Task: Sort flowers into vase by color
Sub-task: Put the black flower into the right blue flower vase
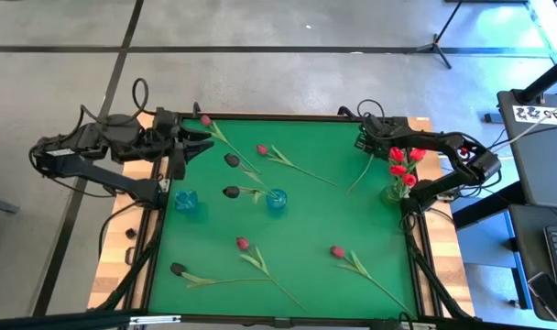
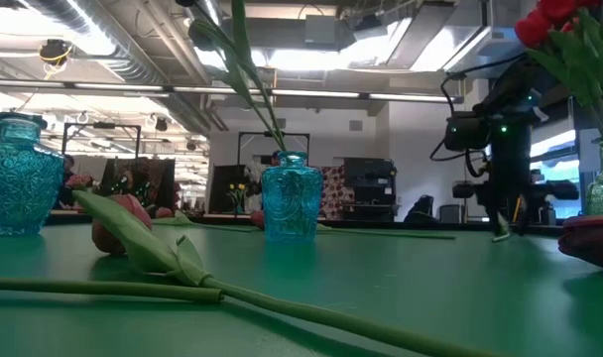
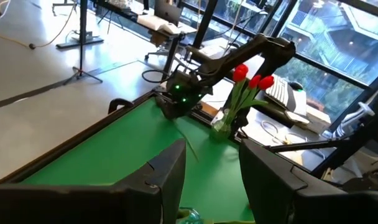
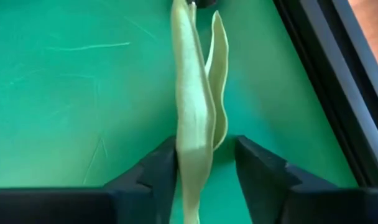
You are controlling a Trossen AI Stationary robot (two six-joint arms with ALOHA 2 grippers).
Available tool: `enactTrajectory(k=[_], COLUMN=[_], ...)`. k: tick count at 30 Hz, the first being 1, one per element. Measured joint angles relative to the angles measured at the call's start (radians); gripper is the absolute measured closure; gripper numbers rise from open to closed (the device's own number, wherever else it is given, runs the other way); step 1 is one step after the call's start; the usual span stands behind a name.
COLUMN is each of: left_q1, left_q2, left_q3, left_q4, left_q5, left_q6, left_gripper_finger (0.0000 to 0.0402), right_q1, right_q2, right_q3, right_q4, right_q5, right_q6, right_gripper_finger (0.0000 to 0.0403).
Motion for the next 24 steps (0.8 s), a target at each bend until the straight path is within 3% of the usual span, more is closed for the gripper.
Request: enactTrajectory(k=[15, 24], left_q1=[0.0, 0.0], left_q2=[0.001, 0.001], left_q3=[0.0, 0.0], left_q4=[0.004, 0.004], left_q5=[0.002, 0.002], left_q6=[0.003, 0.01], left_gripper_finger=[0.0256, 0.0256], right_q1=[0.0, 0.0], right_q2=[-0.036, -0.126], right_q3=[0.073, 0.196], right_q4=[0.128, 0.206], right_q5=[-0.015, -0.016], right_q6=[-0.033, -0.106], right_gripper_finger=[0.0391, 0.0394])
